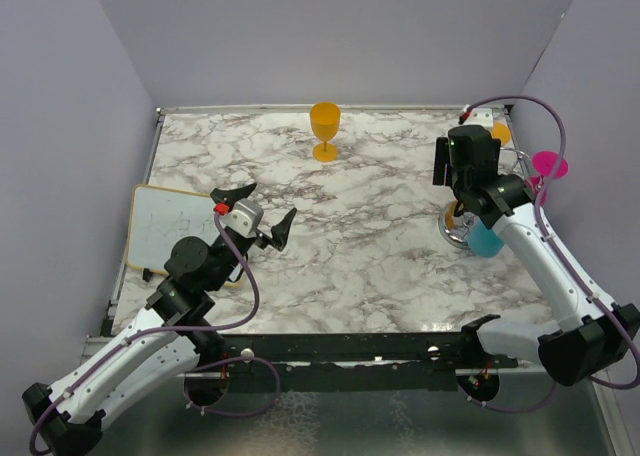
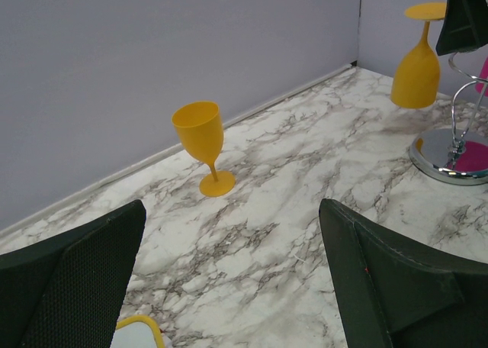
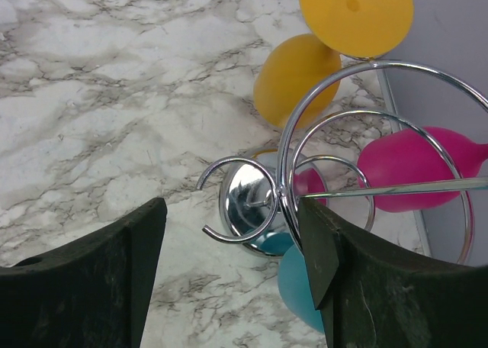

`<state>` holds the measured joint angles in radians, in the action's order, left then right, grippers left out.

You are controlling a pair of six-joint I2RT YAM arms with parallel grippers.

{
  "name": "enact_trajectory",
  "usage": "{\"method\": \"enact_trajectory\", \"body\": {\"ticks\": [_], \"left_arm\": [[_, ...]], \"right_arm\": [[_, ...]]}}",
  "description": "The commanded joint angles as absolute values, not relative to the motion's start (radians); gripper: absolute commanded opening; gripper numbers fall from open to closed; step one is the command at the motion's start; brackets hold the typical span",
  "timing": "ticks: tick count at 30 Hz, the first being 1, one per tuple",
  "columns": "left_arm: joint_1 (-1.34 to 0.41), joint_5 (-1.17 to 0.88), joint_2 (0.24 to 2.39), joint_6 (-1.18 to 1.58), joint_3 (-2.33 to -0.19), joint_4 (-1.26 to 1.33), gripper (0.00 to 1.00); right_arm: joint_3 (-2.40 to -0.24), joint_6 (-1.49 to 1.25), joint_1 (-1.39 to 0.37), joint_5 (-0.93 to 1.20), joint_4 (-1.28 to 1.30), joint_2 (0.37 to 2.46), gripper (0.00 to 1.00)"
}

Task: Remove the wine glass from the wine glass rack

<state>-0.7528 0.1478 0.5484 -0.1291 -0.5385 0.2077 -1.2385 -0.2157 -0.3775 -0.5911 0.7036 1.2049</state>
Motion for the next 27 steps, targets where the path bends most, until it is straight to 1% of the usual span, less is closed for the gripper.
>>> {"method": "enact_trajectory", "body": {"ticks": [1, 27], "left_arm": [[-0.758, 0.163, 0.552, -0.134, -0.542, 0.224, 1.00], [-0.764, 0.180, 0.555, -0.143, -0.537, 0.225, 1.00]], "right_arm": [[-1.284, -0.195, -0.369, -0.611, 0.692, 1.225, 0.69], [-1.311, -0.178, -0.295, -0.527, 0.723, 1.292, 0.67]]}}
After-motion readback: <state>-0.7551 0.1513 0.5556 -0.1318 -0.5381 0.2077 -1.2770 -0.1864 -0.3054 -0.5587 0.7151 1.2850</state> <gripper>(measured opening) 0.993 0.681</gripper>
